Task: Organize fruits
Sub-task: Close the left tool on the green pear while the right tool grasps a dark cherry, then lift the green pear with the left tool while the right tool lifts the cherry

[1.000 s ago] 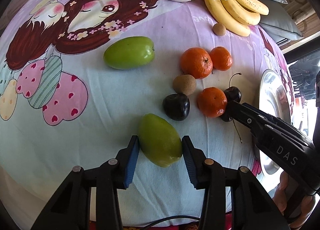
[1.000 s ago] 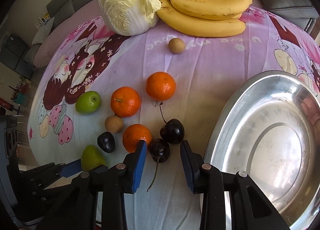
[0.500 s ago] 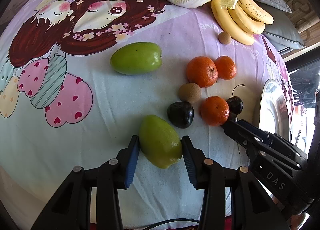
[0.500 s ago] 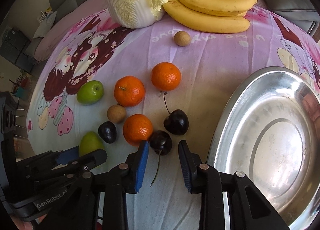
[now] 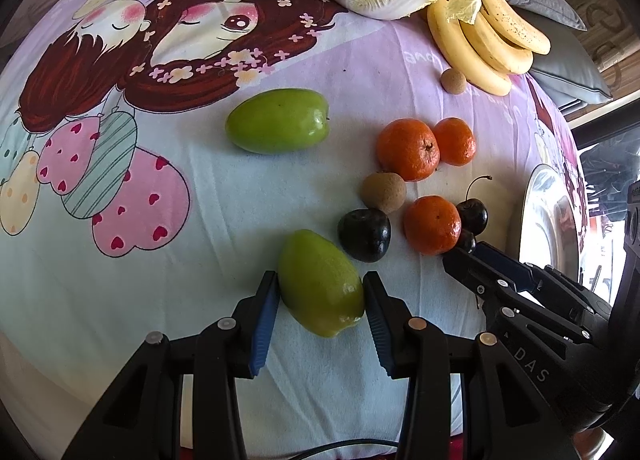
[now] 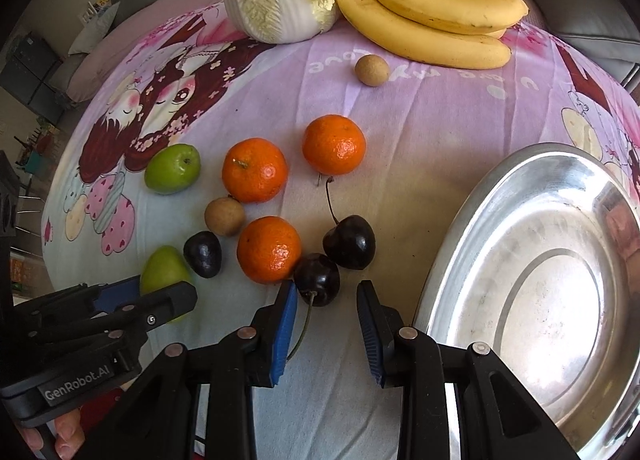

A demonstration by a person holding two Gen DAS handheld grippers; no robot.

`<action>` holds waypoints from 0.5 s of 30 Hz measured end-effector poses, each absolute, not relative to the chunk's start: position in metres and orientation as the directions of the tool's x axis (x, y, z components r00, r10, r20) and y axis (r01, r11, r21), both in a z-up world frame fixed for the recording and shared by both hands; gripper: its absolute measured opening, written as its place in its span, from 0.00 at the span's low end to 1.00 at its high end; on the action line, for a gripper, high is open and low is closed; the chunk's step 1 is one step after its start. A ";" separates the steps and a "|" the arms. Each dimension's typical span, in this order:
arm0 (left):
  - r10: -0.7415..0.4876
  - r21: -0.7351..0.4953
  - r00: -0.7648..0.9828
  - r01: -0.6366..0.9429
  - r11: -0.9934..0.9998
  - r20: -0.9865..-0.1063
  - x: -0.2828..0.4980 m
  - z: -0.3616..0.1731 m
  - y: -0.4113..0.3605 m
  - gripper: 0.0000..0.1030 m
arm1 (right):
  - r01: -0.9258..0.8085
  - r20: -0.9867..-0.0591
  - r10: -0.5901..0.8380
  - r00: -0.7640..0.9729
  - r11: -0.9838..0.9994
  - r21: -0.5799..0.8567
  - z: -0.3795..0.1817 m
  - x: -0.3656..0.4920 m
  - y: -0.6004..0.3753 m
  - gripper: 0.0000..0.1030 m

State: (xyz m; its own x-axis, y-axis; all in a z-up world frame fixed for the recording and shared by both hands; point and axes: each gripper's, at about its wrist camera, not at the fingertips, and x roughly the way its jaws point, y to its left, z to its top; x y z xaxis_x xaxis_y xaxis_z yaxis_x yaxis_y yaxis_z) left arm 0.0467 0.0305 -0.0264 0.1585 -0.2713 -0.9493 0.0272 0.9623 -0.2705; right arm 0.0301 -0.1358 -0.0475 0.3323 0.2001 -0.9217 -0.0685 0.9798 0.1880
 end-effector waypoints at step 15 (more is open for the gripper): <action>-0.260 -0.259 0.163 0.028 0.965 -0.952 0.048 -0.025 0.030 0.43 | -0.081 -0.915 0.220 0.338 0.976 0.204 -0.051 0.035 -0.131 0.24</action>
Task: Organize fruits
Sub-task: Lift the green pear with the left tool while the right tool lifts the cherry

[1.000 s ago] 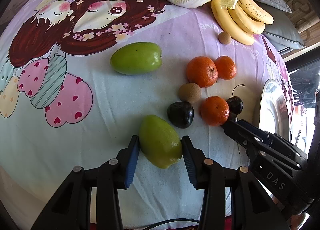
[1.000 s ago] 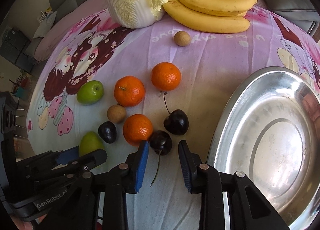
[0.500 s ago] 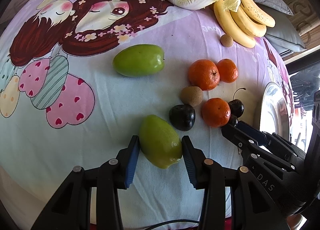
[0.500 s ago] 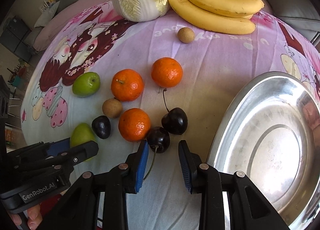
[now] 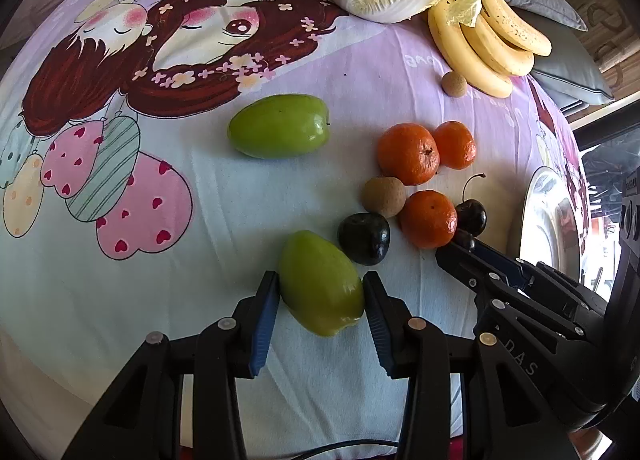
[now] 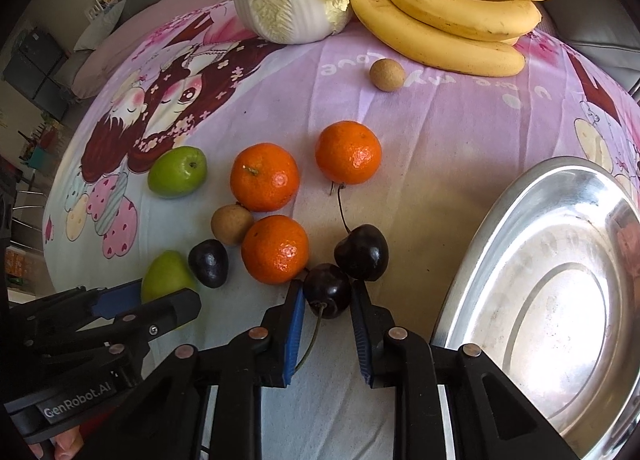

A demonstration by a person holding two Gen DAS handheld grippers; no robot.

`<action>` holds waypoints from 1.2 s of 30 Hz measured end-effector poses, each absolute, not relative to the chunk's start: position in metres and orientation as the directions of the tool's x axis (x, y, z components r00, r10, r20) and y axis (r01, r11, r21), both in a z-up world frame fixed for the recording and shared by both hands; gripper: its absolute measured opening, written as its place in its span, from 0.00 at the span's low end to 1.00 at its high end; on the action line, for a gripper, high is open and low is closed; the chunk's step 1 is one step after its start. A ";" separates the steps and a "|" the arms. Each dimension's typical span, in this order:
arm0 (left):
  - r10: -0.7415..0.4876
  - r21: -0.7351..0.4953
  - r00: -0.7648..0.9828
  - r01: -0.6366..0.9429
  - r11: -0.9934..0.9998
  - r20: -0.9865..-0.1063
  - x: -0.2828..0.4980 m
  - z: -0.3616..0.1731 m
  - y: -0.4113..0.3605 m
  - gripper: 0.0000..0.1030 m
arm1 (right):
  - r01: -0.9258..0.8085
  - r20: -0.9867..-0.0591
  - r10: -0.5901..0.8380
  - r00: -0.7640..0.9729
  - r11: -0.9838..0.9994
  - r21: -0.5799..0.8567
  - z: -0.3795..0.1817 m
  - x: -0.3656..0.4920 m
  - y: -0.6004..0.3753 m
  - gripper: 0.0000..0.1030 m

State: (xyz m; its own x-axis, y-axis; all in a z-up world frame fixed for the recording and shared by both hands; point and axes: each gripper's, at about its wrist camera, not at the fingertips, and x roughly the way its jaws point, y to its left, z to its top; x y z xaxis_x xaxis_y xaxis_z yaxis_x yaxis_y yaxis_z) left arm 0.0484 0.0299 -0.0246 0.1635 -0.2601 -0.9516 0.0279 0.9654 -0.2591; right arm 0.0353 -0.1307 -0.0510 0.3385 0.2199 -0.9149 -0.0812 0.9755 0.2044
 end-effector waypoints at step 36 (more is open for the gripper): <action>-0.224 -0.229 0.191 -0.004 0.973 -0.956 0.078 0.019 -0.018 0.41 | 0.012 -0.857 0.222 0.465 0.966 0.256 -0.003 0.008 -0.179 0.24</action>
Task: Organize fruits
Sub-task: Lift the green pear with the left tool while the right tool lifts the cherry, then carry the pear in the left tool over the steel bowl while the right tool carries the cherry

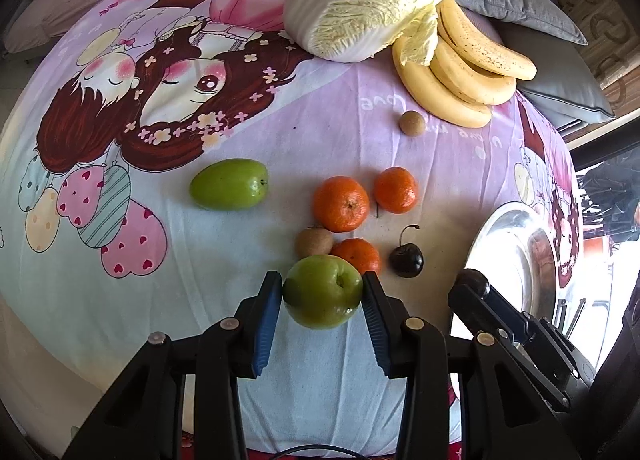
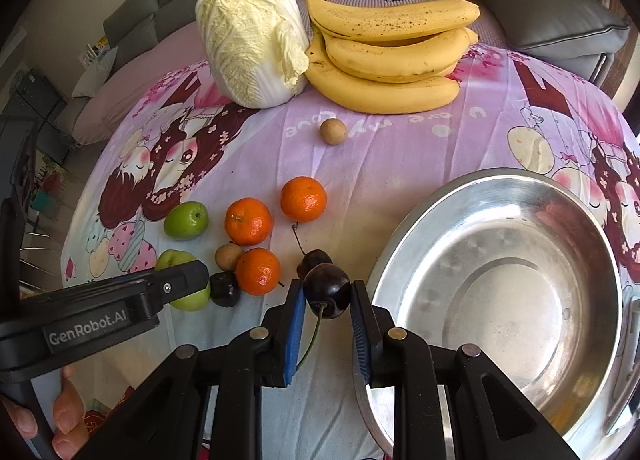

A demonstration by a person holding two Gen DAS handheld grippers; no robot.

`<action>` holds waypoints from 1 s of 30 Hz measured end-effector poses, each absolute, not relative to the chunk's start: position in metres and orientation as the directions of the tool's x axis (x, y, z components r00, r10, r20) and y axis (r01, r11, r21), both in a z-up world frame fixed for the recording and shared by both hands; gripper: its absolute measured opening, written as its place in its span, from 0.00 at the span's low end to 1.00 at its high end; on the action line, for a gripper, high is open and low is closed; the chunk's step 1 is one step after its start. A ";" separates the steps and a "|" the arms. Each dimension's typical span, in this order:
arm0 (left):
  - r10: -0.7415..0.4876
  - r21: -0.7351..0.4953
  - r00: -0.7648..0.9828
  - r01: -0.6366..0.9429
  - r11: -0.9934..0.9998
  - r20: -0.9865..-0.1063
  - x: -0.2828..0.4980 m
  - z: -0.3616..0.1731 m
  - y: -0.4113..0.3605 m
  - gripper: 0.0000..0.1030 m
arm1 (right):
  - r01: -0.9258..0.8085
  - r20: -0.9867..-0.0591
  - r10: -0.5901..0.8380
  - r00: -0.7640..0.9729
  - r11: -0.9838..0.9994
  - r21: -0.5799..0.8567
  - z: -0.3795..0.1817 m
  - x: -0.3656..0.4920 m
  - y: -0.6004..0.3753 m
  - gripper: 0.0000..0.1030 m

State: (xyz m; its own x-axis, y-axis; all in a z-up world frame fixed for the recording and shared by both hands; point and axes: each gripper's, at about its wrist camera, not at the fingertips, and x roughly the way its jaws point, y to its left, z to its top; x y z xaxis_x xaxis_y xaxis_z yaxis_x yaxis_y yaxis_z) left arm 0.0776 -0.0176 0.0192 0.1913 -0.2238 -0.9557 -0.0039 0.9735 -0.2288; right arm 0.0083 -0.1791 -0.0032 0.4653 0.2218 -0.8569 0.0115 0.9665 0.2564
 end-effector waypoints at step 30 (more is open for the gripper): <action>-0.194 -0.190 0.071 0.052 0.980 -0.978 0.026 -0.003 -0.025 0.50 | 0.045 -0.866 0.251 0.434 0.953 0.299 -0.013 -0.015 -0.206 0.24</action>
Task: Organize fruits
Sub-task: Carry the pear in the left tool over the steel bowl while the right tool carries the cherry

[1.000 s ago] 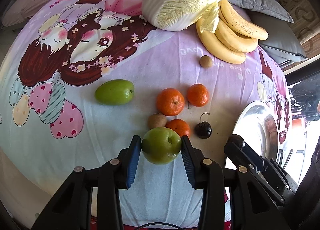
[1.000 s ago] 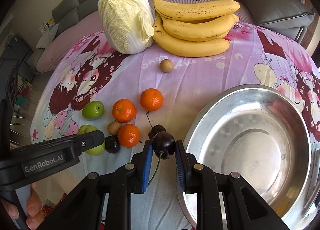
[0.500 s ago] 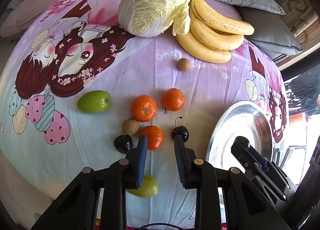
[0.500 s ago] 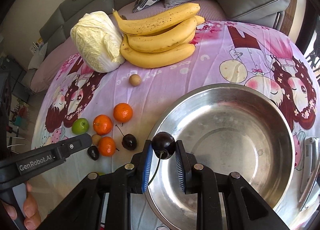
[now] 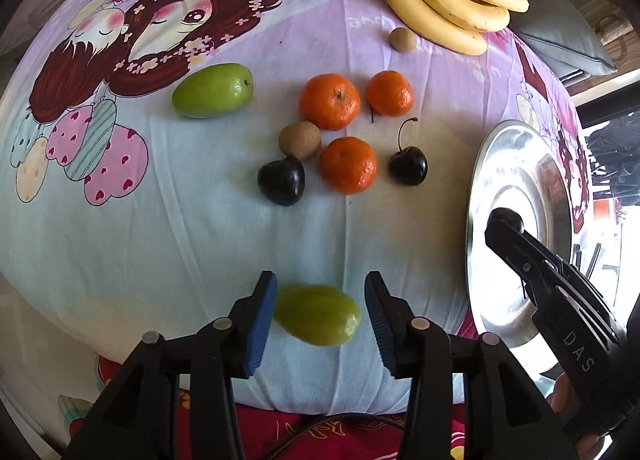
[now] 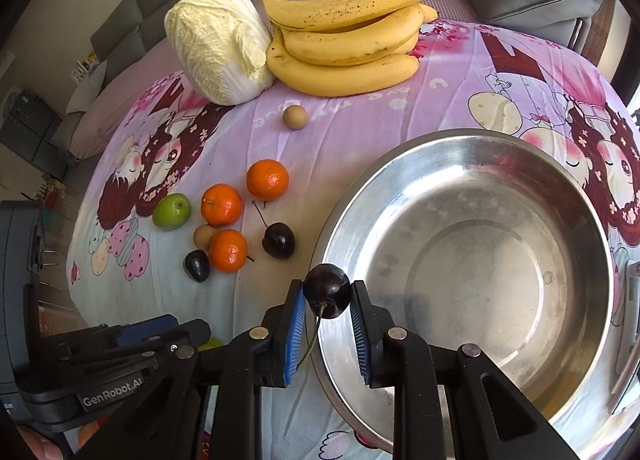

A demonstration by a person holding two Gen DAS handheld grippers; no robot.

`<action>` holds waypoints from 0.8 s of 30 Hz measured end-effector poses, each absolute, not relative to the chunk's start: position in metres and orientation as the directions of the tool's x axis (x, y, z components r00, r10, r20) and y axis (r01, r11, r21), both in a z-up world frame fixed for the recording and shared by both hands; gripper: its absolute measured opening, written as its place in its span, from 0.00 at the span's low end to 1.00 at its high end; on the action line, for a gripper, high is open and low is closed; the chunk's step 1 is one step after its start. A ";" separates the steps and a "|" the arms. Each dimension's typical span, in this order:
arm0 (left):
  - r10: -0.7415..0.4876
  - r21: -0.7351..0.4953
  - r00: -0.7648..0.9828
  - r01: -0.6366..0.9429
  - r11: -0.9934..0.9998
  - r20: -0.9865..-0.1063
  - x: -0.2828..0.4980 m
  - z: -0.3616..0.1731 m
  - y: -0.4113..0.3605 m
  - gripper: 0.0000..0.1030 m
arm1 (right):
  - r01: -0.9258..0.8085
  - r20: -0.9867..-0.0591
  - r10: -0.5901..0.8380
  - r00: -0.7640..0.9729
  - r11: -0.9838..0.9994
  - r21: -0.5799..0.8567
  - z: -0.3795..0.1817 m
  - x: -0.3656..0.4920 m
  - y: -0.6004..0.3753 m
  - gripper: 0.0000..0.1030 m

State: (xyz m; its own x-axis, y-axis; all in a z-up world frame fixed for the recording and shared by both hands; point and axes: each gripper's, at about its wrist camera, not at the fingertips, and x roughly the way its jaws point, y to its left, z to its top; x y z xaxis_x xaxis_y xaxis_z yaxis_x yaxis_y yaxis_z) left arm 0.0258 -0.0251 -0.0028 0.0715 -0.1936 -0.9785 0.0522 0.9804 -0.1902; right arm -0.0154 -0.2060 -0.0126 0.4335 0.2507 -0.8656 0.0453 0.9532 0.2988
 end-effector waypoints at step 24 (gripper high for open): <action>-0.071 -0.065 0.024 0.206 0.976 -0.997 0.002 -0.044 -0.074 0.57 | 0.054 -0.873 0.257 0.415 0.951 0.306 -0.018 -0.023 -0.207 0.24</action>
State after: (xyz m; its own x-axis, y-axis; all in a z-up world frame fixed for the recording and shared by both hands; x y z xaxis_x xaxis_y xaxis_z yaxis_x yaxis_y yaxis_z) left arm 0.0019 -0.0742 -0.0437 0.0243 -0.0715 -0.9971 0.2062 0.9763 -0.0650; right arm -0.0226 -0.2071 -0.0184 0.4152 0.2570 -0.8727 0.0541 0.9506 0.3057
